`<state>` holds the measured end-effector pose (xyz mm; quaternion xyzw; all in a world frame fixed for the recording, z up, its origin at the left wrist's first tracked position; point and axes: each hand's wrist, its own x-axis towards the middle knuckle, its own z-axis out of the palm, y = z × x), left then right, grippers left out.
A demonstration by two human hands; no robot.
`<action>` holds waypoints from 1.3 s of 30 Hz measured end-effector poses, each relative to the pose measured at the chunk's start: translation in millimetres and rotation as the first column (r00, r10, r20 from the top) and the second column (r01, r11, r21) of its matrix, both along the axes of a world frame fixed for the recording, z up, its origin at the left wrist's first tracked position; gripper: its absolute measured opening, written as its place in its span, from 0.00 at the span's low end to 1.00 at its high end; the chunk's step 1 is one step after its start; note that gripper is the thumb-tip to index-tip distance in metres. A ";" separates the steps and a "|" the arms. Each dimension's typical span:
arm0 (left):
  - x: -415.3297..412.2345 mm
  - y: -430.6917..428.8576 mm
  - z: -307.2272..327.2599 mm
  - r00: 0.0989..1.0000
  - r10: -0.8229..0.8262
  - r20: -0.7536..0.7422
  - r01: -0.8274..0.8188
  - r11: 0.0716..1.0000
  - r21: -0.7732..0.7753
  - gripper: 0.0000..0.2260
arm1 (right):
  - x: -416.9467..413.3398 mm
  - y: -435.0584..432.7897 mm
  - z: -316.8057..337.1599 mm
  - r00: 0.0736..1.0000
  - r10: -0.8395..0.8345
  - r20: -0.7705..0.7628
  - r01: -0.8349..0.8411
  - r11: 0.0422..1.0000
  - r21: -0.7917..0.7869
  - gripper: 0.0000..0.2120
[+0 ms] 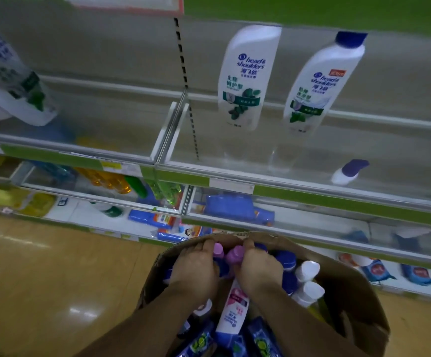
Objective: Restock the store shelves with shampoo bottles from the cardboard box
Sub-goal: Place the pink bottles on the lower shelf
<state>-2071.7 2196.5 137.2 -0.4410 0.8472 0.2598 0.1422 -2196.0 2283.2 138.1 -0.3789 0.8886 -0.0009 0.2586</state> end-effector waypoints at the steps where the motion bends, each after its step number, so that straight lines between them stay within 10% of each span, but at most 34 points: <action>1: -1.5 0.8 -1.9 1.000 0.003 0.011 -0.003 1.000 -0.014 0.21 | 1.9 -1.2 -0.3 0.999 0.034 -0.023 -0.034 0.999 0.009 0.19; 9: -15.2 11.3 -14.9 0.993 -0.020 0.113 0.030 0.996 -0.087 0.21 | 12.8 -6.8 -4.4 0.976 0.217 0.014 -0.216 0.962 0.165 0.11; 25: -66.8 -0.4 -12.0 0.935 -0.044 0.353 0.073 0.995 -0.070 0.02 | -9.0 41.9 24.5 0.987 0.114 0.114 -0.107 0.992 -0.065 0.22; 30: -66.0 1.5 -20.2 0.967 -0.005 0.255 0.024 0.997 -0.070 0.07 | -14.4 58.8 48.0 0.991 0.038 0.128 -0.020 0.991 -0.135 0.25; 34: -48.2 0.1 -3.0 0.997 -0.014 0.082 0.009 0.999 0.053 0.11 | -16.5 65.2 73.6 0.978 -0.095 0.186 0.135 0.966 -0.221 0.08; 39: -30.7 1.4 66.6 0.994 -0.078 -0.082 0.078 0.997 -0.001 0.22 | -27.9 62.7 117.5 0.983 -0.061 0.176 0.108 0.958 -0.267 0.18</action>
